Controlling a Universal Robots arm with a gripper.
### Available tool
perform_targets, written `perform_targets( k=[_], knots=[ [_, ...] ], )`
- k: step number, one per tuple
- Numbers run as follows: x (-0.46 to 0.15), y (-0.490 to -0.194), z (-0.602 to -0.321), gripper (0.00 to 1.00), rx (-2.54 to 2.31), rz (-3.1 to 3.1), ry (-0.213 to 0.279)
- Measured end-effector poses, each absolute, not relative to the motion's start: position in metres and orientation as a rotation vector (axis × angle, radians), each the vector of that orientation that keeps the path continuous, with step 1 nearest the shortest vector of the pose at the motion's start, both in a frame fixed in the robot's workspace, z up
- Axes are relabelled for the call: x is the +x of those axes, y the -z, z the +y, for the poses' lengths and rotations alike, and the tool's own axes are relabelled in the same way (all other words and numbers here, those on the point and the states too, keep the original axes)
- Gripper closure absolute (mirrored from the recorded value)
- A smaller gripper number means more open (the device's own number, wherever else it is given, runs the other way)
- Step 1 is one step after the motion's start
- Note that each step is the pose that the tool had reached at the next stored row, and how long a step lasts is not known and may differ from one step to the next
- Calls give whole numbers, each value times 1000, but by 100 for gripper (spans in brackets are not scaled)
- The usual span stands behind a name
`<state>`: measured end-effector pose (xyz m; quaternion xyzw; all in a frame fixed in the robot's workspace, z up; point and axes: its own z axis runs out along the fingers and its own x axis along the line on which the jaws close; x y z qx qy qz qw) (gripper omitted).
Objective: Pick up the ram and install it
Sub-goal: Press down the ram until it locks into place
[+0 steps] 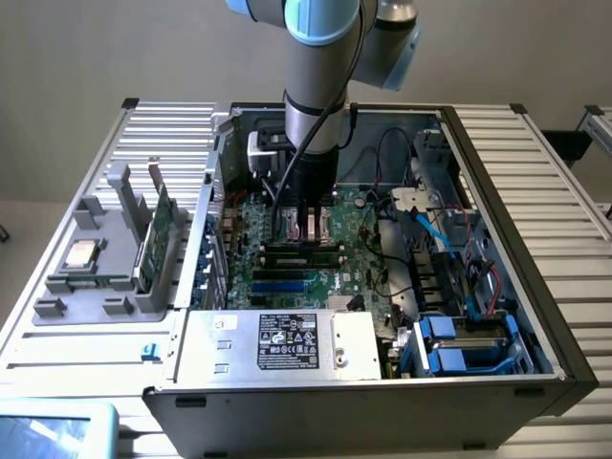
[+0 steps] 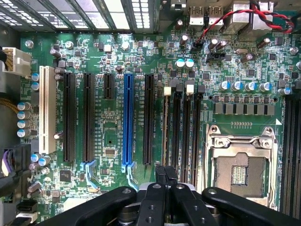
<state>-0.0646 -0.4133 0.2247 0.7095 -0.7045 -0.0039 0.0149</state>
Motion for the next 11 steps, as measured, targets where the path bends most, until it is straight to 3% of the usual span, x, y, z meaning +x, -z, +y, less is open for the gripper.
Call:
perform_targets(
  k=[11],
  knots=[
    [-65, -224, -413, 91, 2208, -2193, 12]
  ],
)
